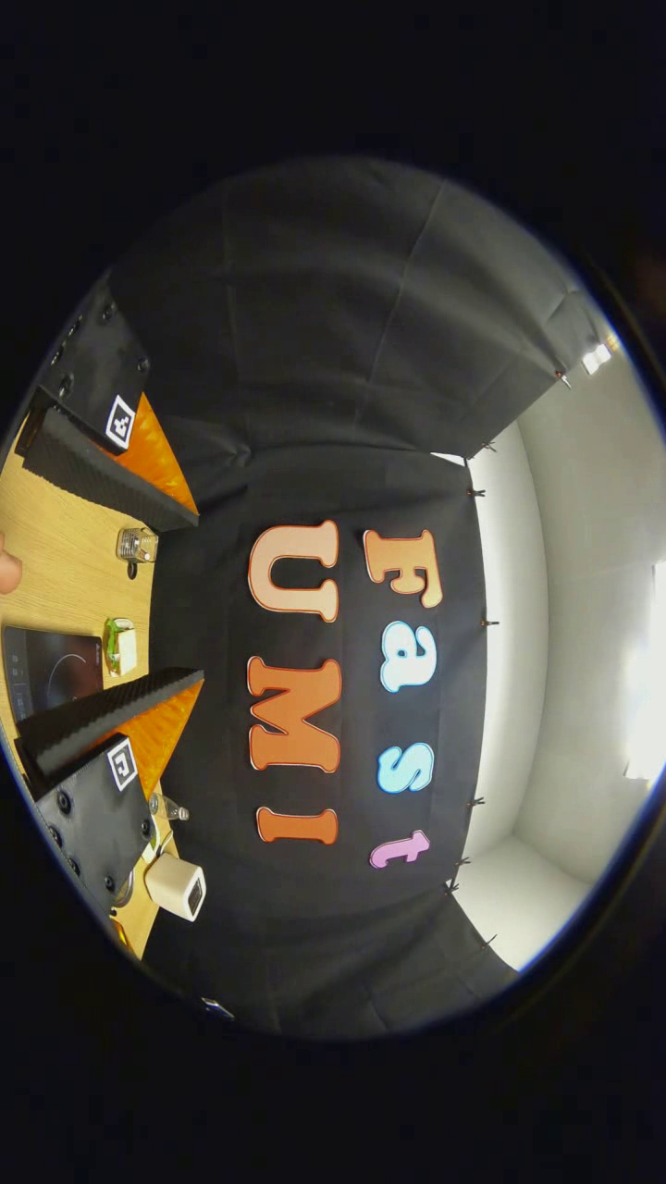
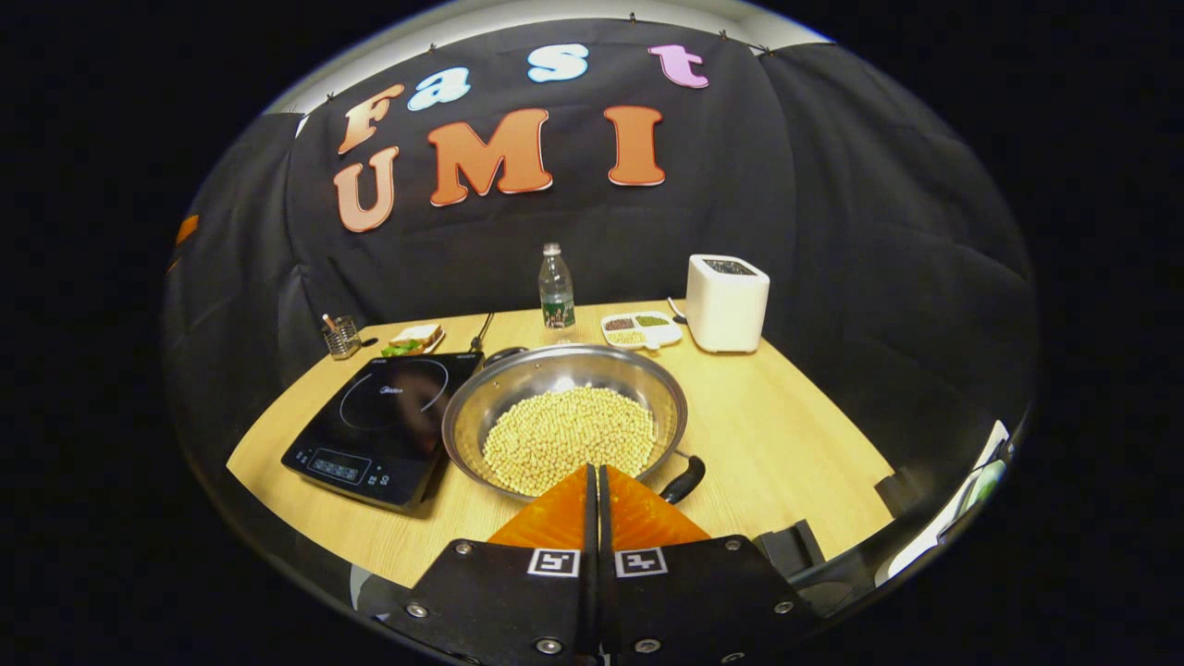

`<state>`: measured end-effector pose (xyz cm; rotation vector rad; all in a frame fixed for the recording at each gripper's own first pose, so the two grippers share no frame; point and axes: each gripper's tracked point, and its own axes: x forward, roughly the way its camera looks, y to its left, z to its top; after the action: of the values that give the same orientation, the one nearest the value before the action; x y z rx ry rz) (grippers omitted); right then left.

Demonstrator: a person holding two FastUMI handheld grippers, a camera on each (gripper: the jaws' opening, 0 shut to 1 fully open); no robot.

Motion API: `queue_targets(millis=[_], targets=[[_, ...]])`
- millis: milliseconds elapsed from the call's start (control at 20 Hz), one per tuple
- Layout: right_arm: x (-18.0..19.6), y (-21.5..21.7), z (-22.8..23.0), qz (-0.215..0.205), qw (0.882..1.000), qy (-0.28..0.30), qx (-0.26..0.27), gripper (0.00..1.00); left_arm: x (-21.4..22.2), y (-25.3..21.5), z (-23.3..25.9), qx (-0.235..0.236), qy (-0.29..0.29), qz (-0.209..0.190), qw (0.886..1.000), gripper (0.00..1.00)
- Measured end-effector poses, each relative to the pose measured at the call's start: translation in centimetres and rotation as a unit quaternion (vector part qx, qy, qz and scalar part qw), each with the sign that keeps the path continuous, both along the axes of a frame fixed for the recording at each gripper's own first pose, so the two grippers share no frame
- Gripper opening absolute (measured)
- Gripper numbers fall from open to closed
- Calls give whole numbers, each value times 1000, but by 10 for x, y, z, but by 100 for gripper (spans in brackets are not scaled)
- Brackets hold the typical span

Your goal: First push the handle of the pot to place it horizontally, then grasp the pot with both hands and set it on the induction cooktop.

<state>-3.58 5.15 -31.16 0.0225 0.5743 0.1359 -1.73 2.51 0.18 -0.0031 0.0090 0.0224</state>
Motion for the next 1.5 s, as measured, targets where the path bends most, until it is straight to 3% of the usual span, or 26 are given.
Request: queue_targets(millis=[600, 1500], targets=[[16, -12, -80, -28, 996, 86, -12, 0, 0, -10, 1, 4, -2, -6, 1000, 99], [52, -49, -85, -106, 986, 107, 68, 0, 12, -11, -5, 11, 5, 4, 1000, 99]])
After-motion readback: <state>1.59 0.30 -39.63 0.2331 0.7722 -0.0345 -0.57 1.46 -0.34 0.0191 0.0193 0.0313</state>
